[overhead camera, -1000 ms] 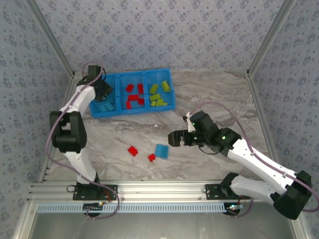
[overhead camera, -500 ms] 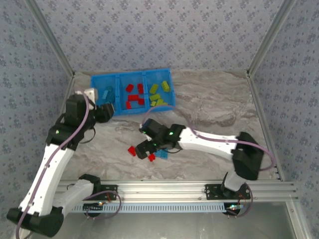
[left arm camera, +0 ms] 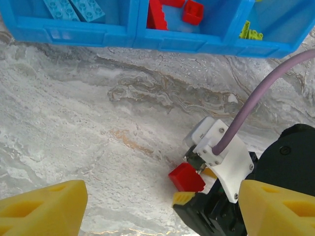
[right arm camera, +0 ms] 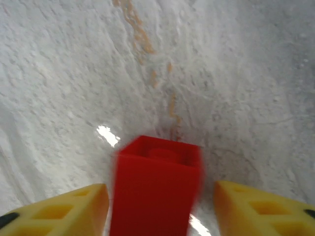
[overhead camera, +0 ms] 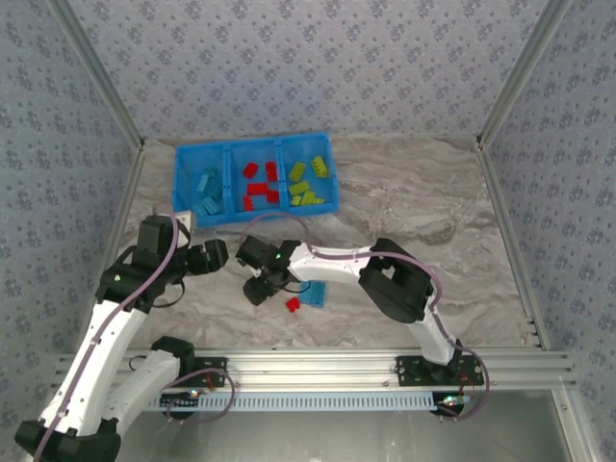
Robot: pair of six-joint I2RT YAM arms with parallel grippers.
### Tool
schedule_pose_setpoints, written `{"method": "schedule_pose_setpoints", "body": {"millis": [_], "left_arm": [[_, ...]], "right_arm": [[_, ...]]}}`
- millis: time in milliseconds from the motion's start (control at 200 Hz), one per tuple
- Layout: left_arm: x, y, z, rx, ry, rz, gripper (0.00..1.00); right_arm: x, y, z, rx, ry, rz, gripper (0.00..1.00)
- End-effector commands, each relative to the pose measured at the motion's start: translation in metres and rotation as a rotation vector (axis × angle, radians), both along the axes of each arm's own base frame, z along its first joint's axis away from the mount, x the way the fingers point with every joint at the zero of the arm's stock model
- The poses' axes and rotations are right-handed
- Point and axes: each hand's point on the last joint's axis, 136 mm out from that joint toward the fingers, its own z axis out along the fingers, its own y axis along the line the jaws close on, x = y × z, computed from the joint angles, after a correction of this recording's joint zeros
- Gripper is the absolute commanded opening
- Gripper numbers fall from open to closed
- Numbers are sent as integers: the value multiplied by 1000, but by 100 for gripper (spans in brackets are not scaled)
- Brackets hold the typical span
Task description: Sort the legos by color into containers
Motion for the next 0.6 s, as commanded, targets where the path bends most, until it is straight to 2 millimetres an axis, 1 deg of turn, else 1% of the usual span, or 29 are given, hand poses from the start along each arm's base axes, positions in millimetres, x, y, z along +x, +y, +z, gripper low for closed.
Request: {"method": "schedule_pose_setpoints", "body": {"millis": [0,55,75,110,120,160,225,240,335,375,430,450,465,530,600], "left_arm": [[-2,0,1,27,-2,-32,84],[-3,-2,1,24,-5,-53,86],[-3,-5,2,18,-8,-67,87],[-4,-9,4,-1,-18,-90,90],[-5,-11,4,-8,-21,-100,91],[-7,-20,8,-44,-35,-148,94],[-13,-39,16,-120,-59,-249,97],[-15,-43,18,-136,-61,-267,98],[-25,-70,32,-265,-60,-405,99],[-30,-82,39,-327,-62,-462,99],[-35,-95,50,-410,-74,-532,99],[-38,-99,51,-434,-67,-554,99],[-38,-103,57,-453,-91,-577,99],[-41,-111,64,-489,-112,-619,99],[-43,-112,67,-482,-125,-624,99]], "right_arm": [[-4,2,-4,-23,0,20,45],[-4,0,1,-17,-9,13,38],[-3,-2,3,-15,-13,11,33],[-2,-4,12,-4,-26,5,30],[-1,-5,13,-2,-28,2,27],[2,-9,24,14,-45,-11,25],[10,-18,44,60,-59,-49,24],[12,-21,46,65,-56,-60,24],[26,-34,81,158,-71,-94,24],[34,-38,95,189,-88,-98,24],[47,-43,109,219,-110,-99,25],[51,-44,113,229,-114,-102,25],[55,-45,116,235,-116,-103,26],[71,-43,129,282,-109,-107,27],[89,-37,141,333,-111,-120,28]]}}
